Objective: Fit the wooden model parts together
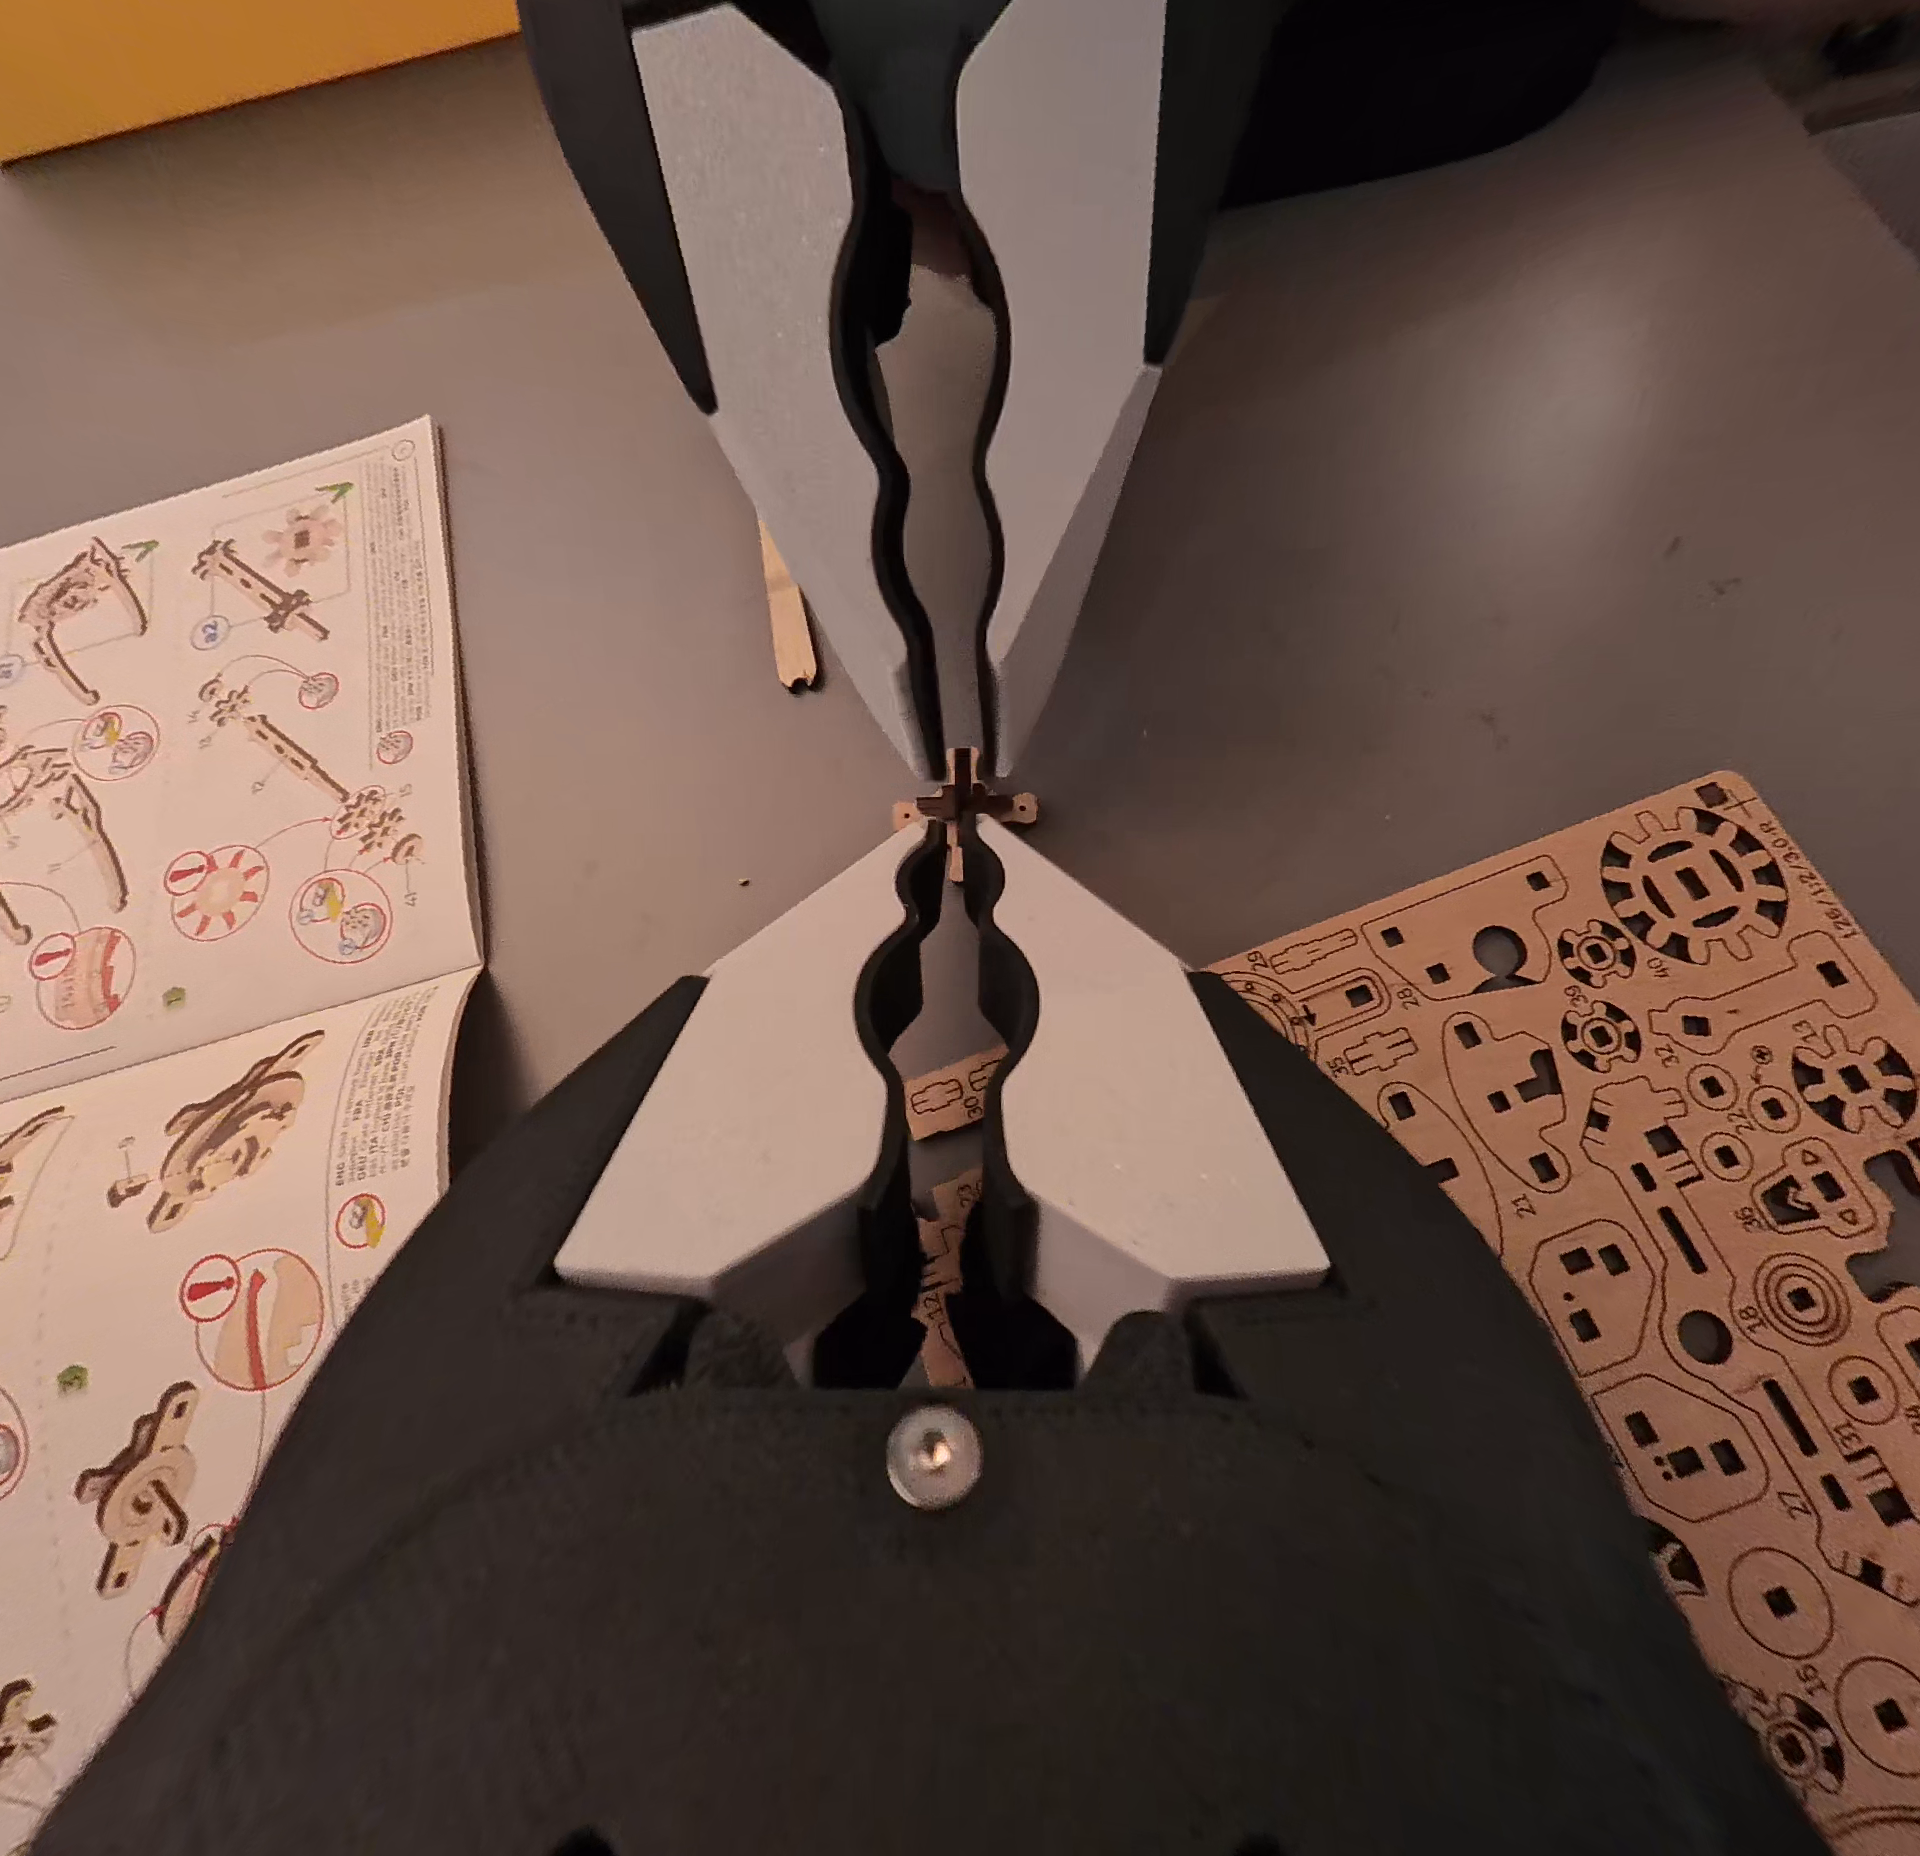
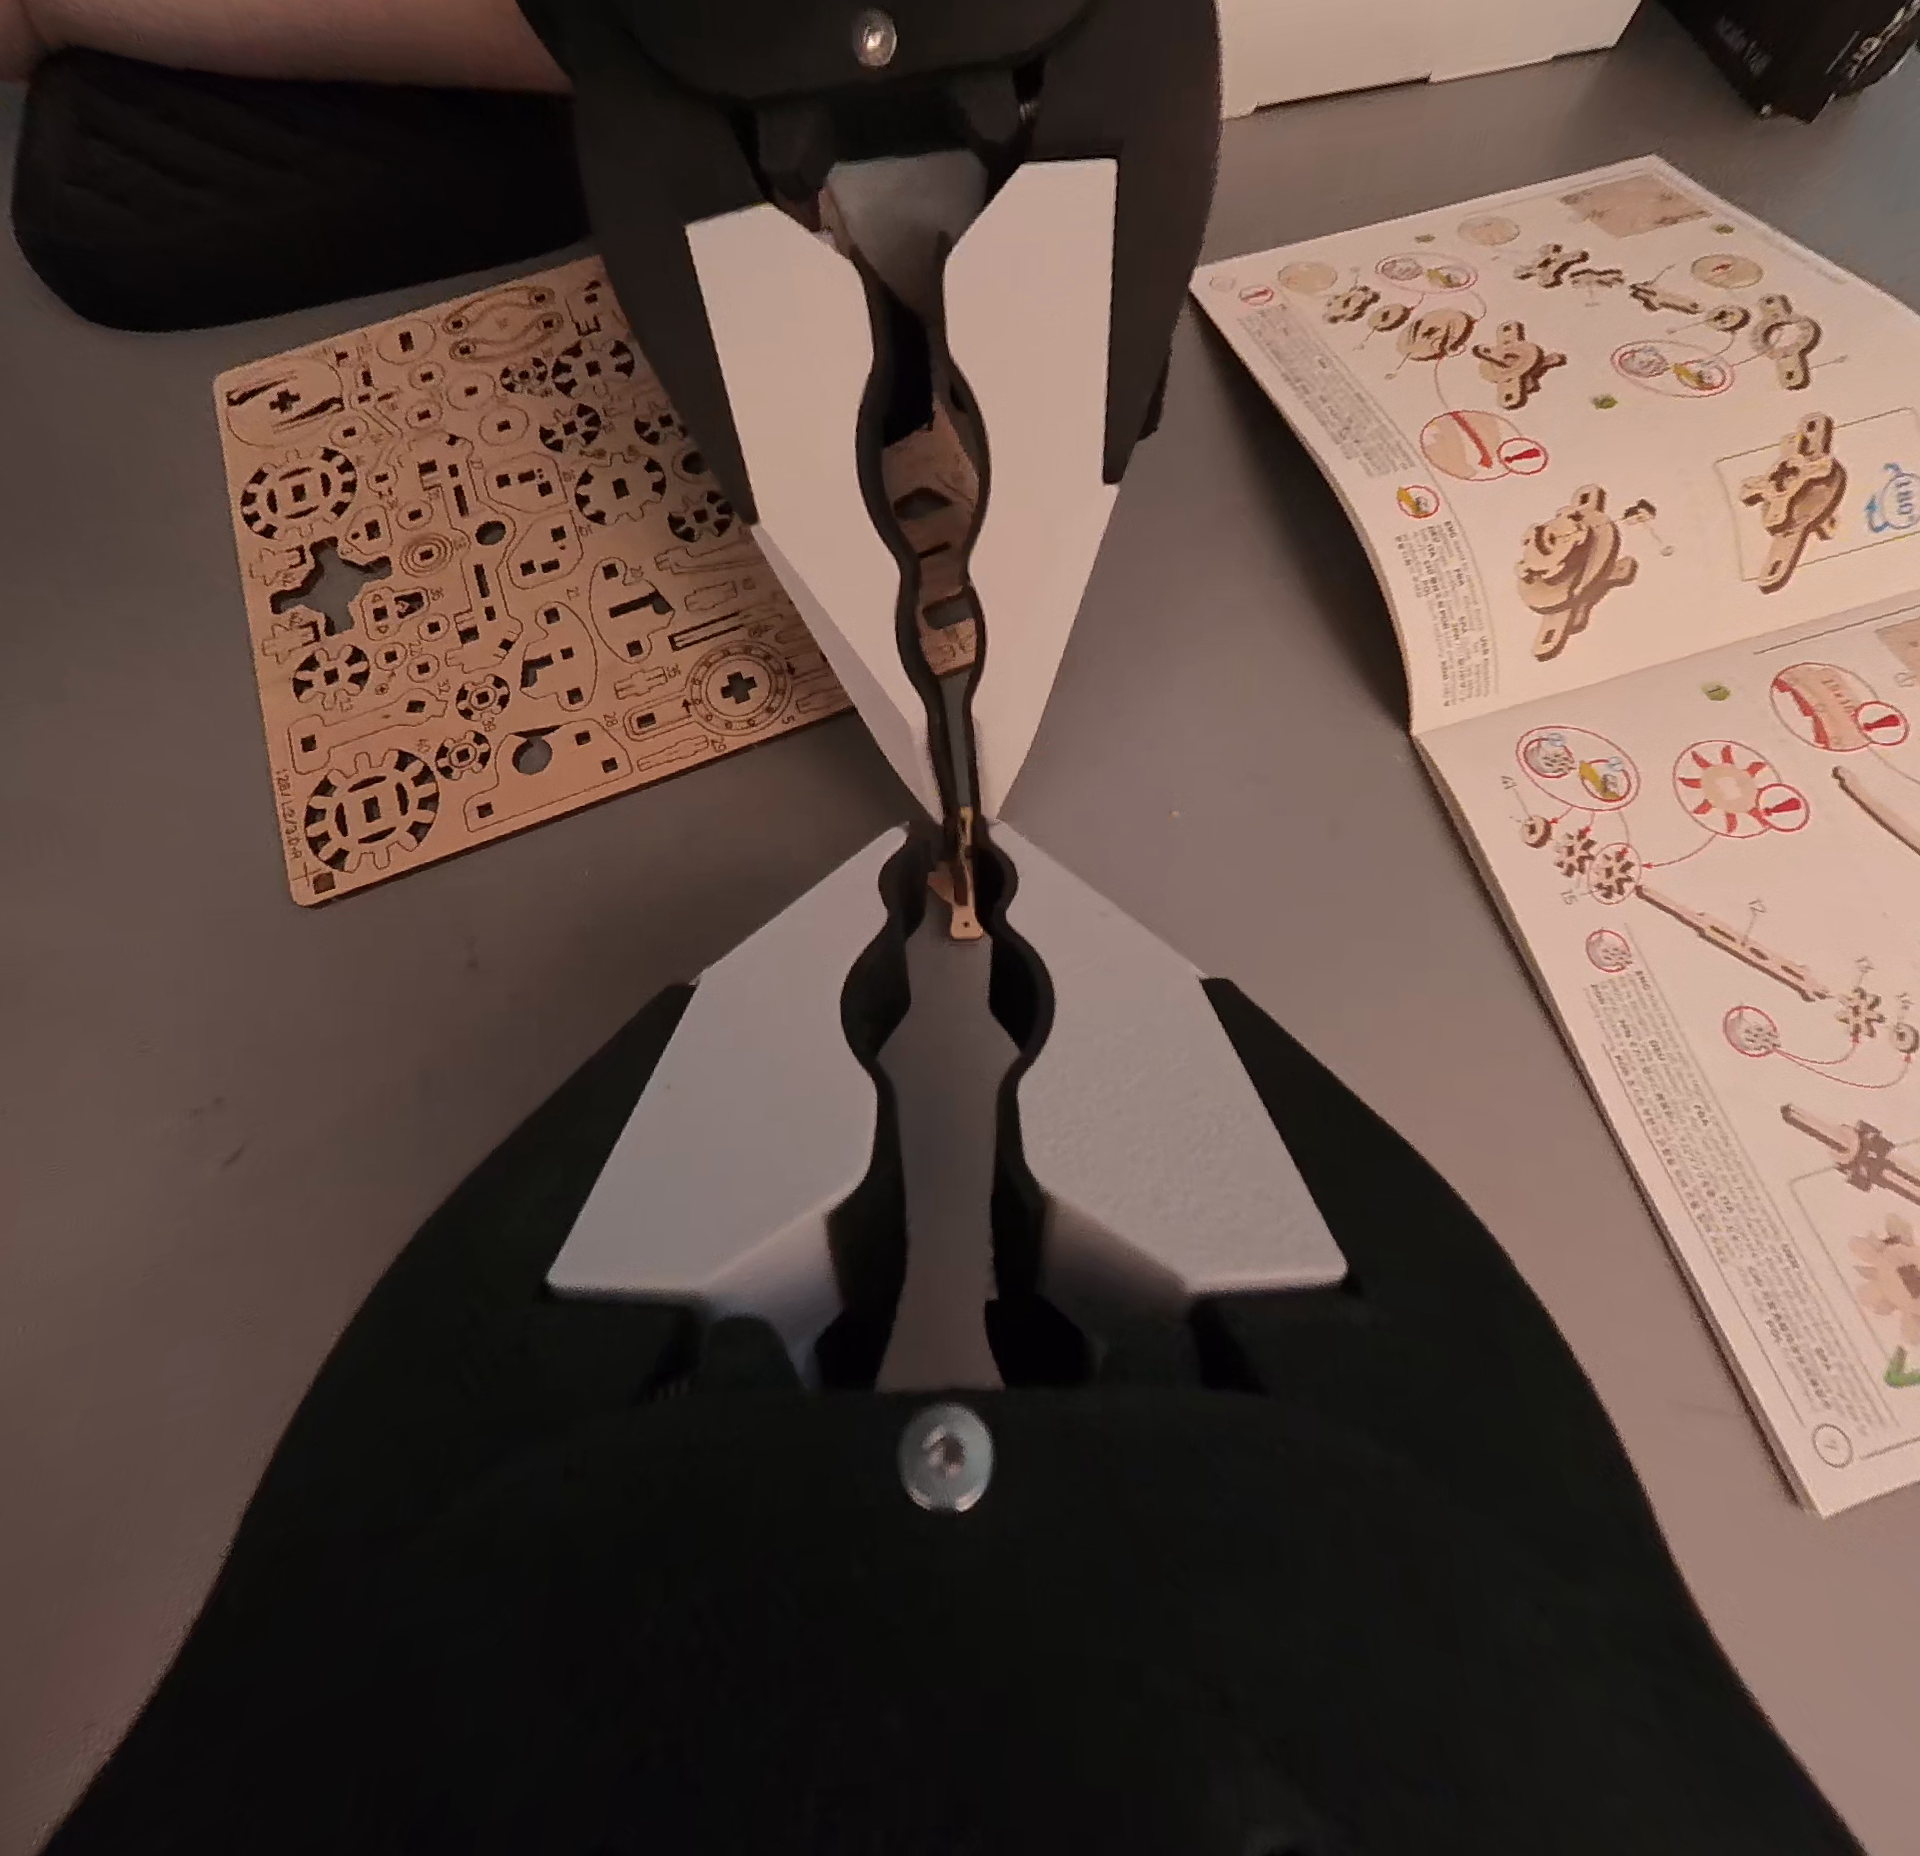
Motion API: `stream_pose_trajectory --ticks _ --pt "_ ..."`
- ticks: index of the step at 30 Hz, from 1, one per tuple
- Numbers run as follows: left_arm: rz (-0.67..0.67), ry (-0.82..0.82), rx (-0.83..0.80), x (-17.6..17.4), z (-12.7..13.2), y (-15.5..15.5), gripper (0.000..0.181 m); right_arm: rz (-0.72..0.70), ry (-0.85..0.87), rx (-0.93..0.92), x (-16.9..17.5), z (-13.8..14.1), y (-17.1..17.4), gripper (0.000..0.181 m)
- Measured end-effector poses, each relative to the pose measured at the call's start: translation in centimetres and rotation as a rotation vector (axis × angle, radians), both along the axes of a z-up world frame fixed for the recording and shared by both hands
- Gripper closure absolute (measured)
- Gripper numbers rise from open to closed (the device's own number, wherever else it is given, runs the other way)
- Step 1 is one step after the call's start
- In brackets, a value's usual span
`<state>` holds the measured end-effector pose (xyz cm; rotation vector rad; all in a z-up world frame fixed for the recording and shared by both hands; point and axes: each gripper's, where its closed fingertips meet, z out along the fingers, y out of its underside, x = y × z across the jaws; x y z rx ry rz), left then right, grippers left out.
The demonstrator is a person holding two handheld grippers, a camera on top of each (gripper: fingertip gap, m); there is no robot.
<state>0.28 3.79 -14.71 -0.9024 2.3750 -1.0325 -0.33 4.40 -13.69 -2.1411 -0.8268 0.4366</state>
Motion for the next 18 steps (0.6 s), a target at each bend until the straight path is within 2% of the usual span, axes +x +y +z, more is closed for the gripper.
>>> stream_pose_trajectory --ticks 9,12,15,17,18 --pt "0.005 -0.005 -0.023 0.1 0.3 0.0 0.177 -0.002 -0.002 0.005 0.0 0.0 0.2 0.179" --pt "0.004 -0.011 -0.027 -0.1 0.6 0.3 0.170 0.003 -0.027 0.021 0.0 0.0 0.1 0.180" --pt "0.011 -0.026 -0.100 -0.1 1.7 0.3 0.161 -0.003 -0.025 0.022 0.0 0.0 0.2 0.180" --pt "0.018 -0.037 -0.152 0.1 2.5 0.2 0.166 -0.002 -0.037 0.029 0.0 0.0 0.2 0.180" --pt "0.018 -0.052 -0.173 0.2 3.0 0.1 0.175 0.000 -0.041 0.031 0.0 0.0 0.2 0.180"
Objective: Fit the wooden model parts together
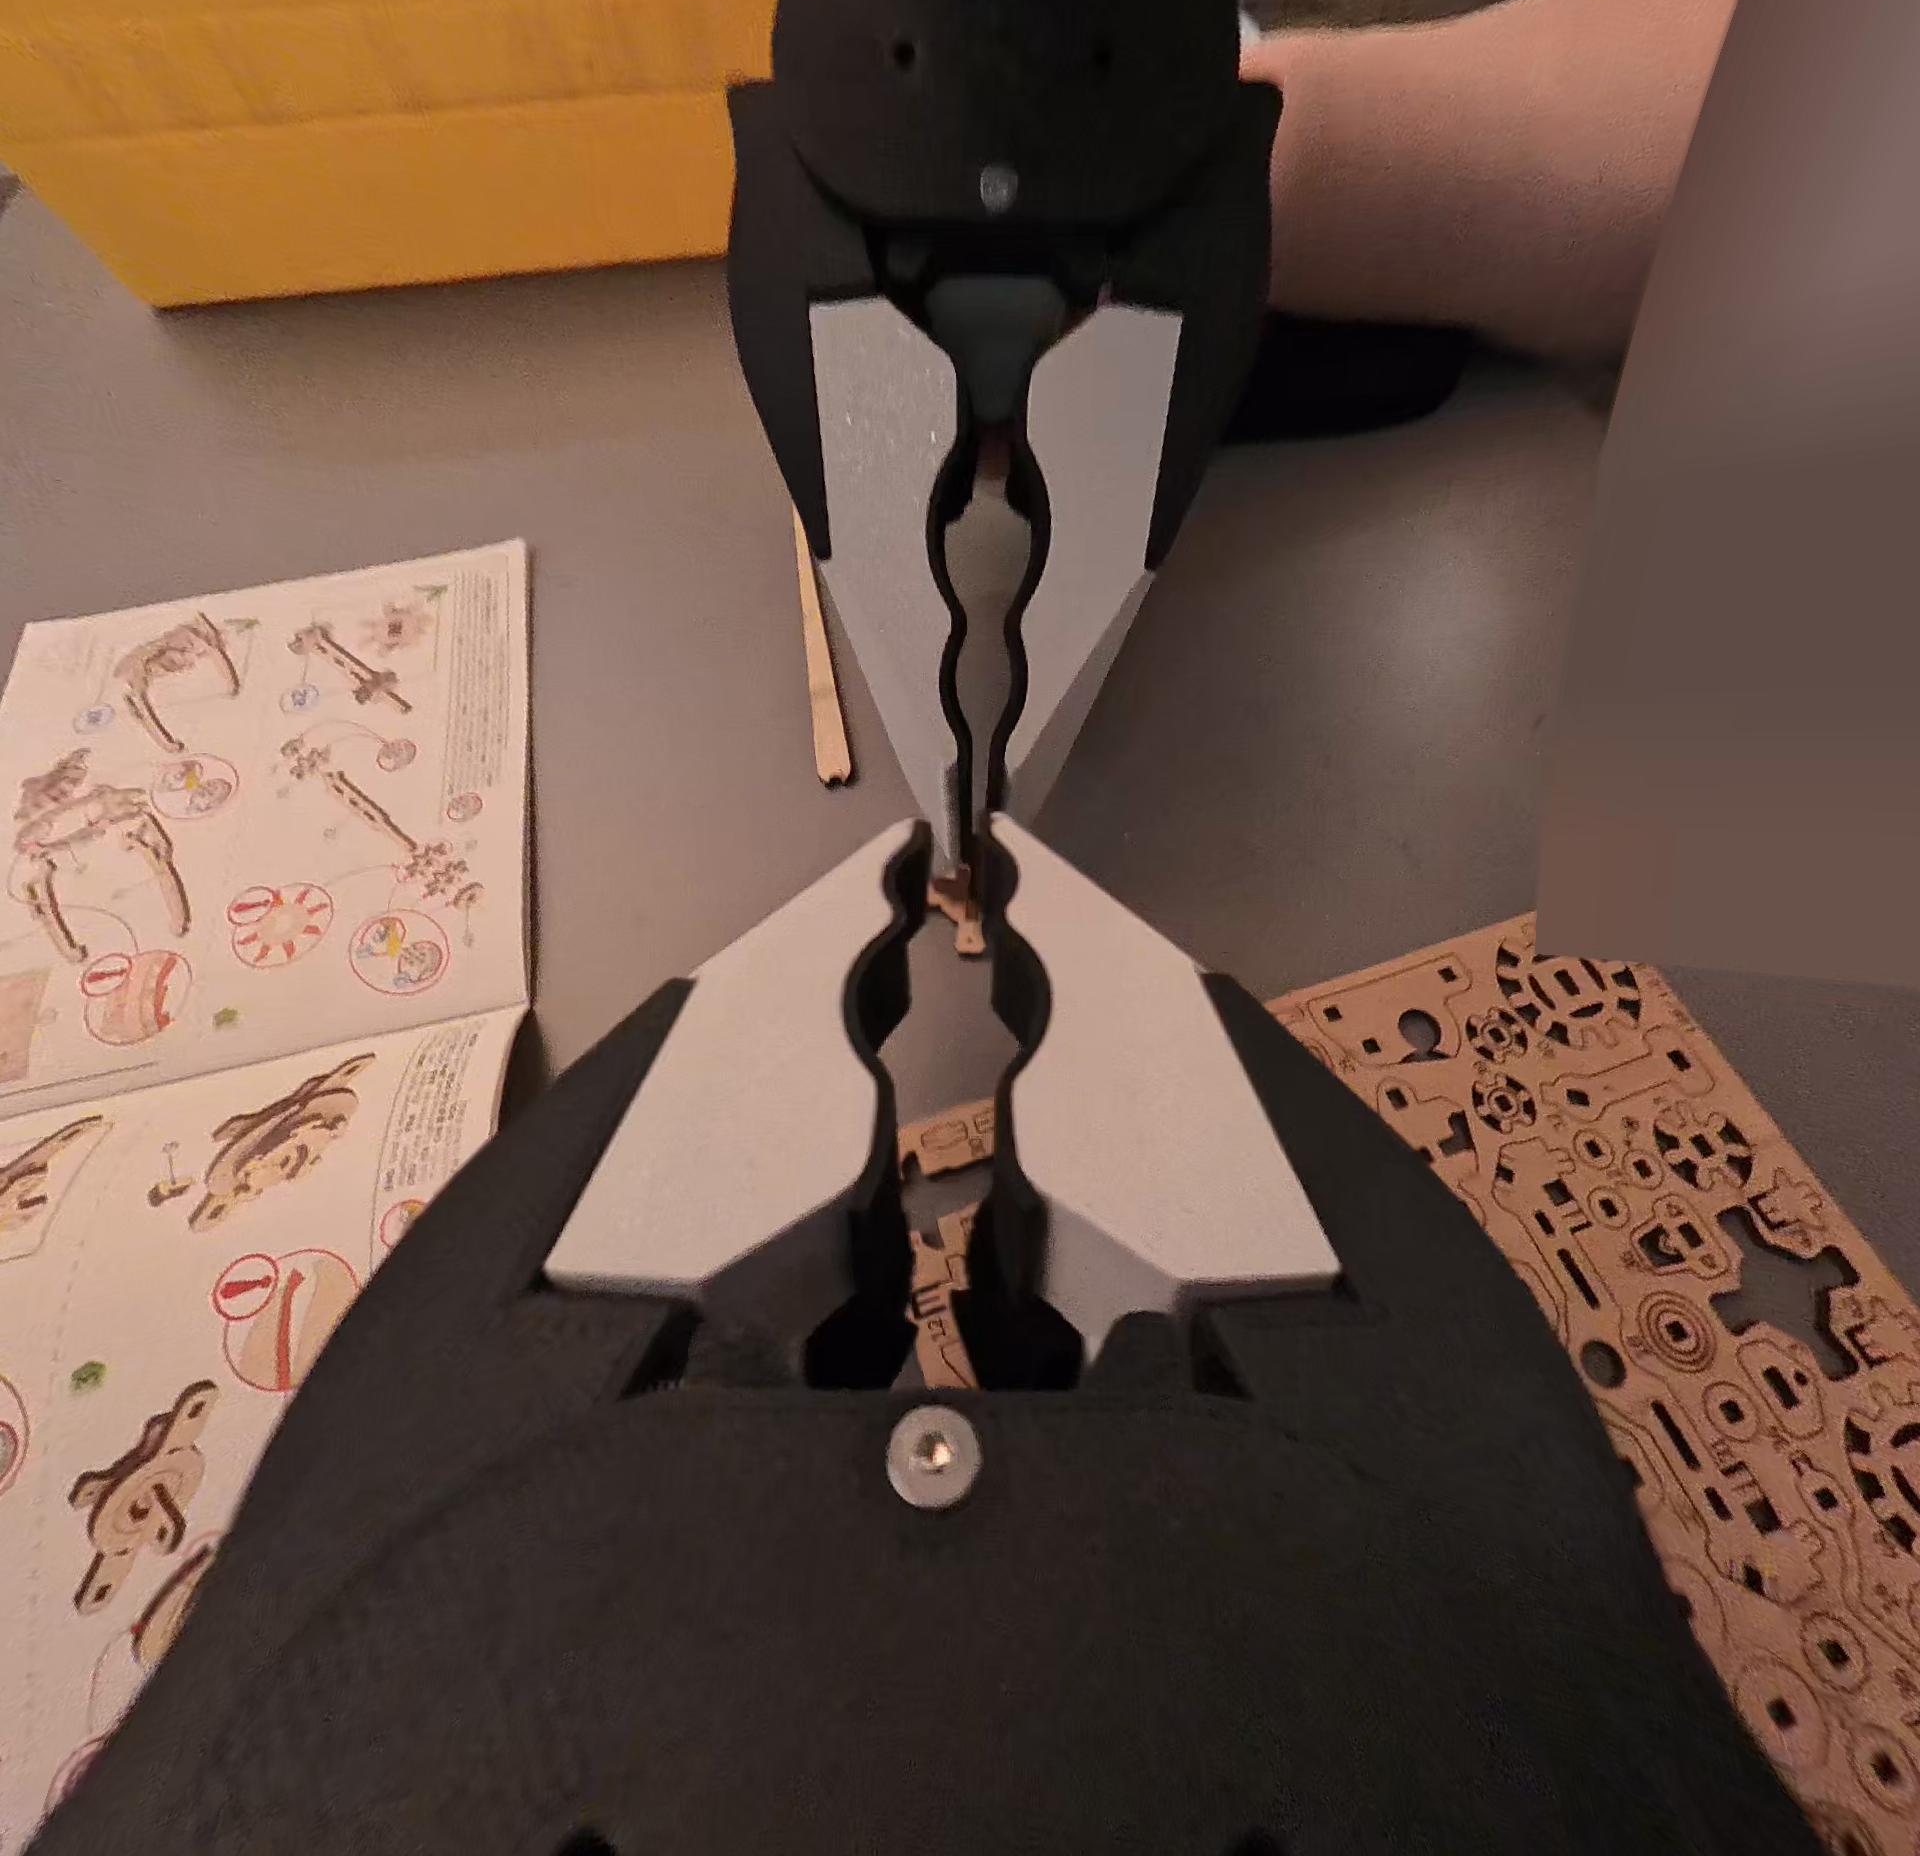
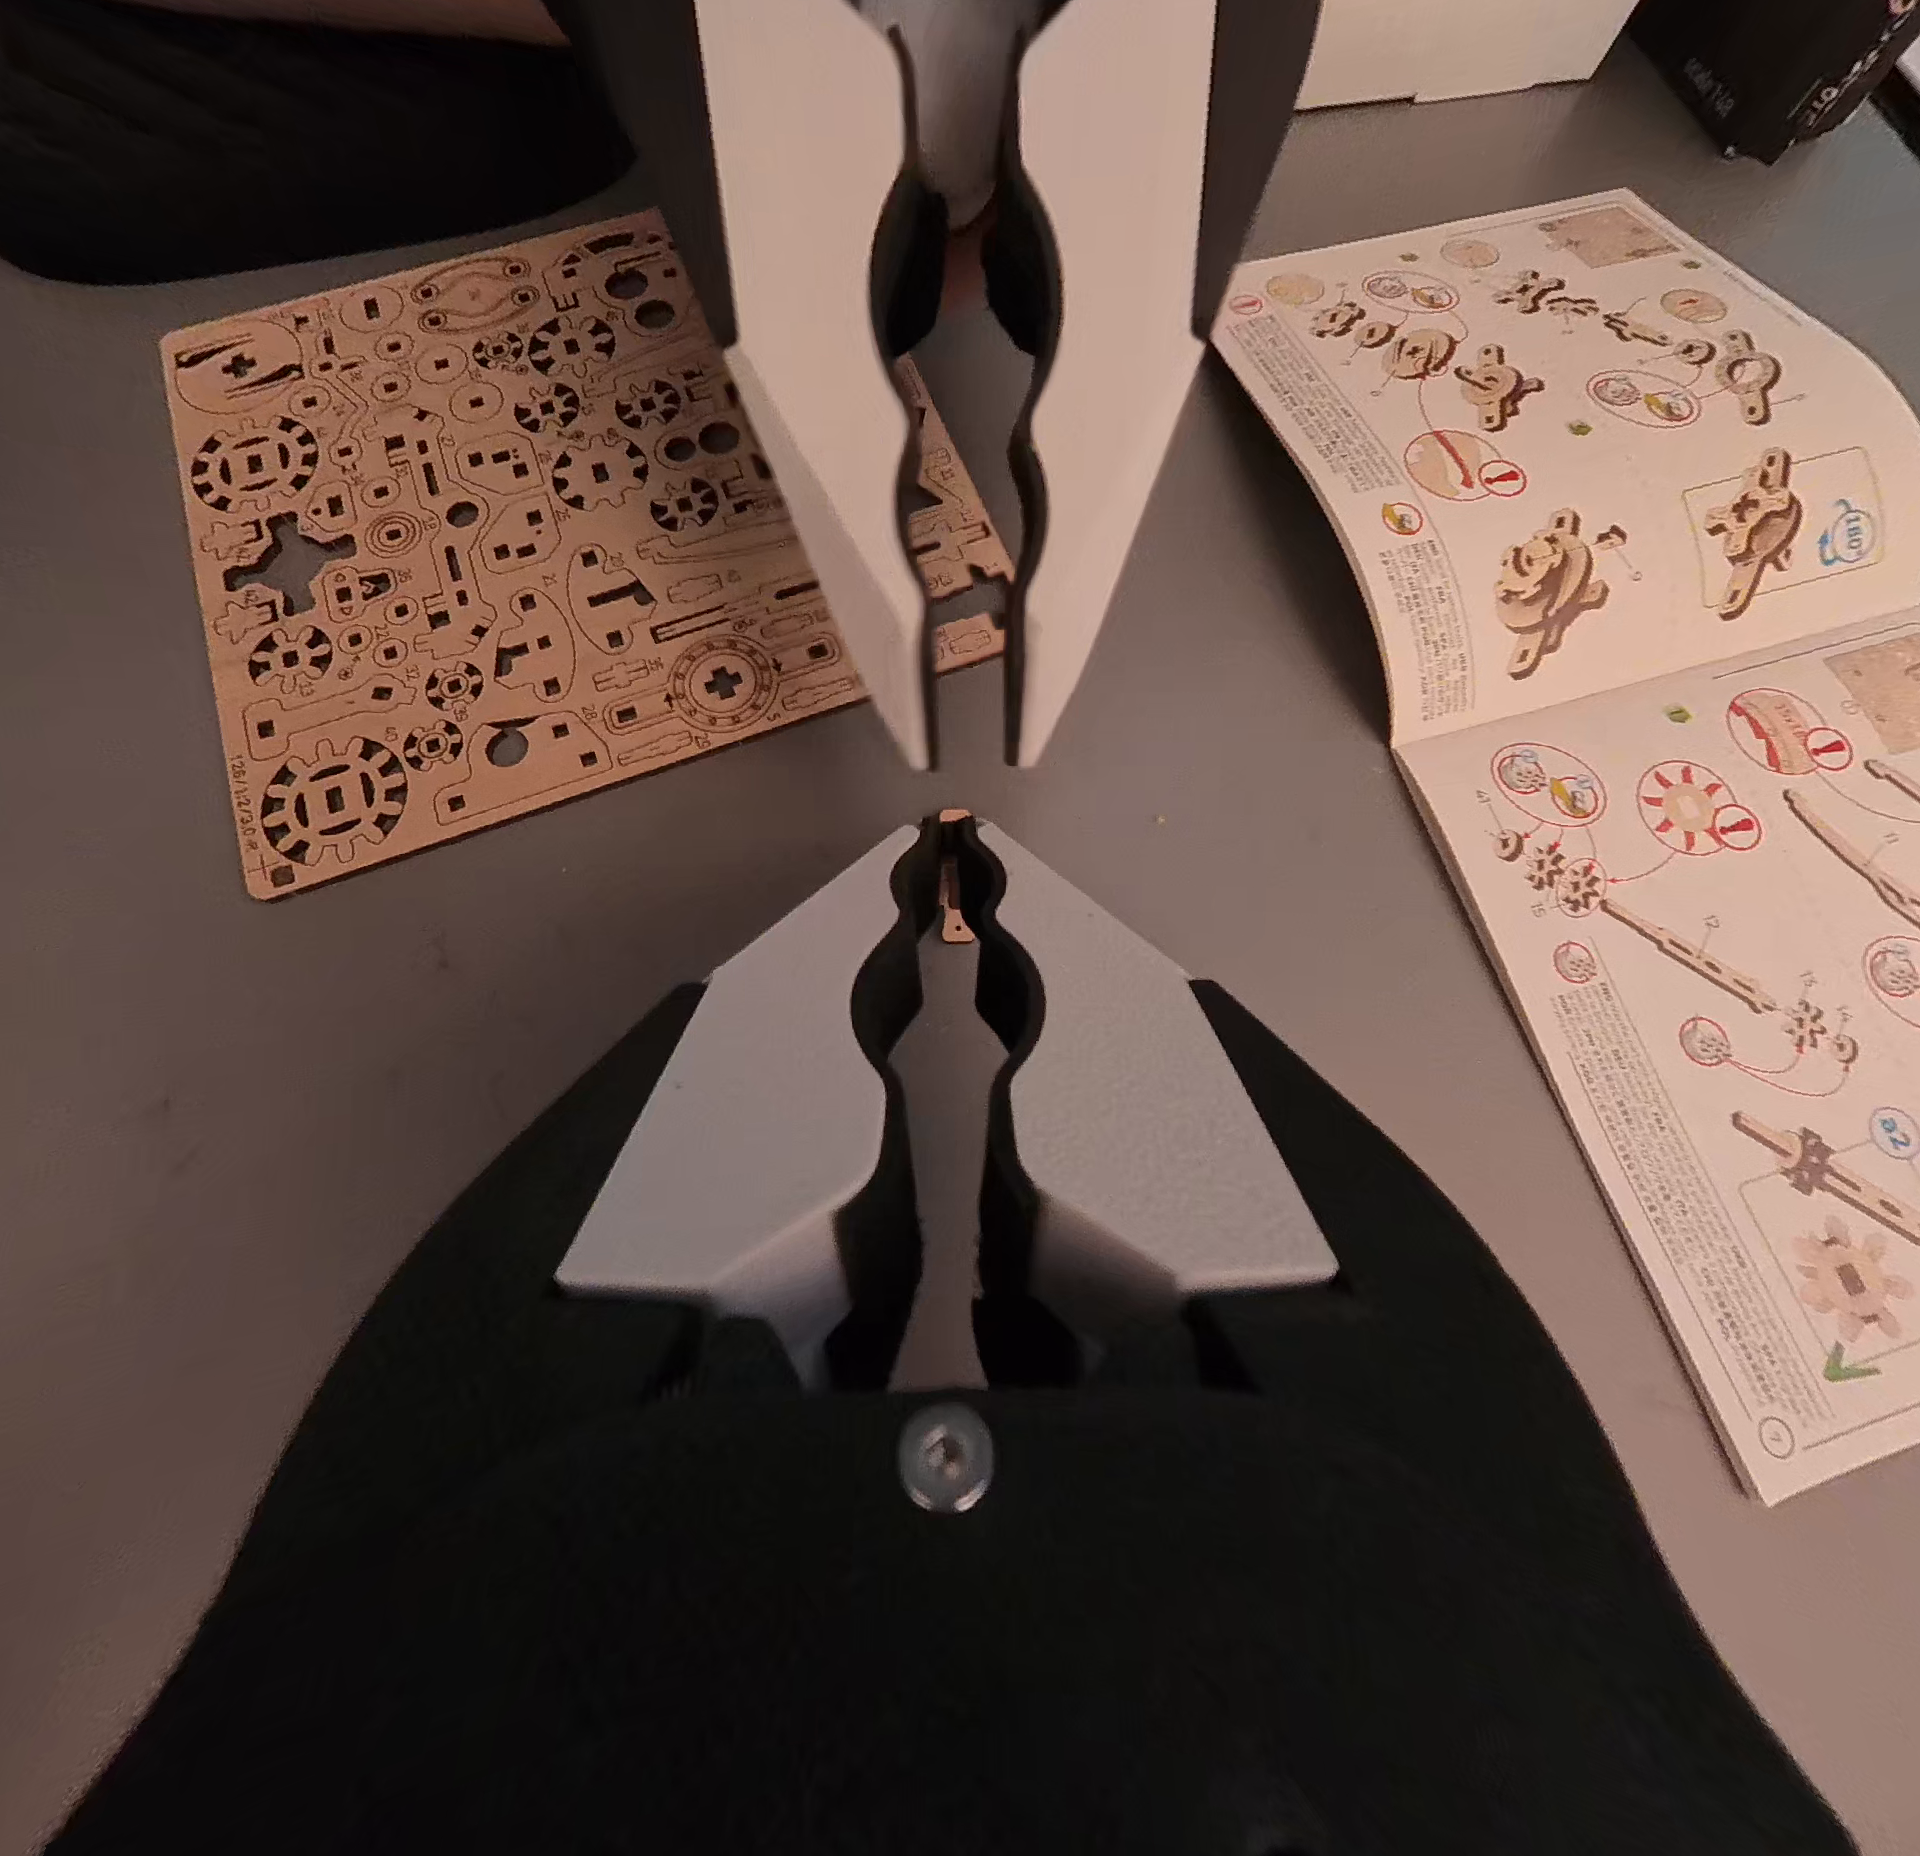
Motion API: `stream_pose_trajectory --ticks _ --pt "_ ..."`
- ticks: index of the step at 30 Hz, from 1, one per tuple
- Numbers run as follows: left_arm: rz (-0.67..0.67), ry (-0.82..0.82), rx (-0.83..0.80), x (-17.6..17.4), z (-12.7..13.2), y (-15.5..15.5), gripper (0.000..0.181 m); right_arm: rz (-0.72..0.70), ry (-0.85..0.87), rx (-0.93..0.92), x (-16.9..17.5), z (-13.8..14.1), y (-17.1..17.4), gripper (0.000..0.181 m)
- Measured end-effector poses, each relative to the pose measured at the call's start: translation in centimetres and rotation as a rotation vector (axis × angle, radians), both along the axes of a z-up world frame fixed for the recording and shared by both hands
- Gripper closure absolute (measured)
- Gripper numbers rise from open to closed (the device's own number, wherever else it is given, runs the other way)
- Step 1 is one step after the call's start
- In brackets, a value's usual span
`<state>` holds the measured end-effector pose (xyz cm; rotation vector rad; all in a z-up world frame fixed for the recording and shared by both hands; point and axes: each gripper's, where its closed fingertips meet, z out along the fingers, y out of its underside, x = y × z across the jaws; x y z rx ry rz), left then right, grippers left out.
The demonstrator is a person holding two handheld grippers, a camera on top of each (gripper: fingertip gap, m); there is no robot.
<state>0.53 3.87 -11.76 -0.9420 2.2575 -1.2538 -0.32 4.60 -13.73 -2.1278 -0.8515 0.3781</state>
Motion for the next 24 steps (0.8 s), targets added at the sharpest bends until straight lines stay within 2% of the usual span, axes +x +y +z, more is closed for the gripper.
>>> stream_pose_trajectory --ticks 4,18,24 --pt "-0.001 -0.043 -0.069 0.3 1.3 -0.7 0.181 -0.002 0.017 -0.007 0.0 0.0 0.0 0.180" --pt "0.018 -0.002 -0.066 0.9 0.0 -0.8 0.181 -0.004 0.028 -0.025 0.0 -0.2 0.0 0.179" --pt "0.013 -0.009 -0.061 0.7 0.1 -0.7 0.181 0.005 -0.032 0.017 0.0 -0.2 0.2 0.180"
